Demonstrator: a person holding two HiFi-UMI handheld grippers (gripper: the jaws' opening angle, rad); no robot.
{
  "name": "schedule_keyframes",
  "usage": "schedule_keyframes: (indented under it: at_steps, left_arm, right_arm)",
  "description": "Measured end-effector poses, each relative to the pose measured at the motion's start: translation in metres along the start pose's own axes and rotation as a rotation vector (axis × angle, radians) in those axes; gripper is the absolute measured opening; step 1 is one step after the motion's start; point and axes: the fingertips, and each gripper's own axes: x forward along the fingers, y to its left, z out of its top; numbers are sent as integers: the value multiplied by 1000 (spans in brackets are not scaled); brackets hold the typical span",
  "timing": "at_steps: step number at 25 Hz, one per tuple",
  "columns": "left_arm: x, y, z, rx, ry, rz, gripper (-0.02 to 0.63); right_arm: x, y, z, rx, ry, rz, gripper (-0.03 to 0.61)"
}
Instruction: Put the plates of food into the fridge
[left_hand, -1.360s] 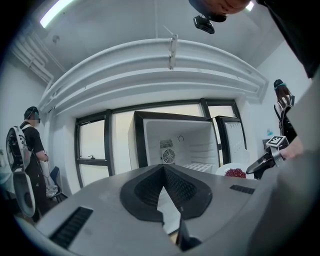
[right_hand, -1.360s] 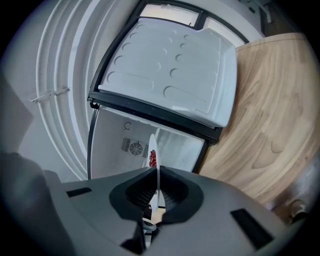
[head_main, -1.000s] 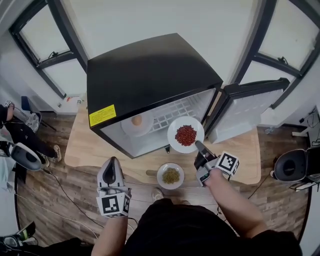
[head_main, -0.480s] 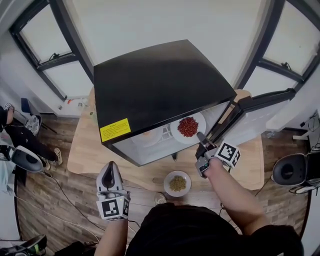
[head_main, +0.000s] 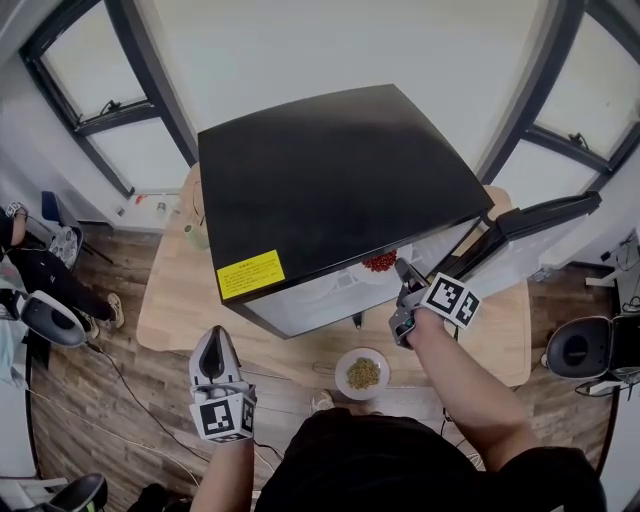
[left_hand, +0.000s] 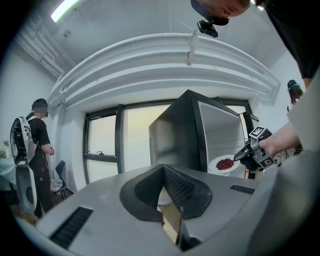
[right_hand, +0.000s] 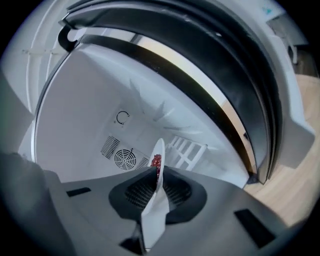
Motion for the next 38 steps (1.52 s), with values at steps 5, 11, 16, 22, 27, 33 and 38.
schedule_keyframes:
  at_steps: [5,11,16,22,27,33,38]
  left_arm:
    - [-3,3,-6,-4,14,5,5]
    - [-11,2,-7,-12,23,18,5]
    - [-18,-6,-1,-1,6,12,5]
    - [-23,-32,-1,21,21,-22,3]
    - [-33,-57,9,-1,-24,-38,4]
    - [-52,-89,17,33,-21,-47,4]
    - [-78,-113,16,48,-9,-41,5]
  right_arm:
    - [9,-5,8,-362,14,-178,80]
    - [14,-24,17,-485,14,-315,98]
    - [2,-20,23,-465,-29,-277,98]
    - [-47,-4,3,-515,-69,-138,98]
    - [-86,-18,-25,-454,-42,-23,98]
    - [-123,-30,-72,-268,71,231,98]
    - [-157,-67,-115,-180,176,224,98]
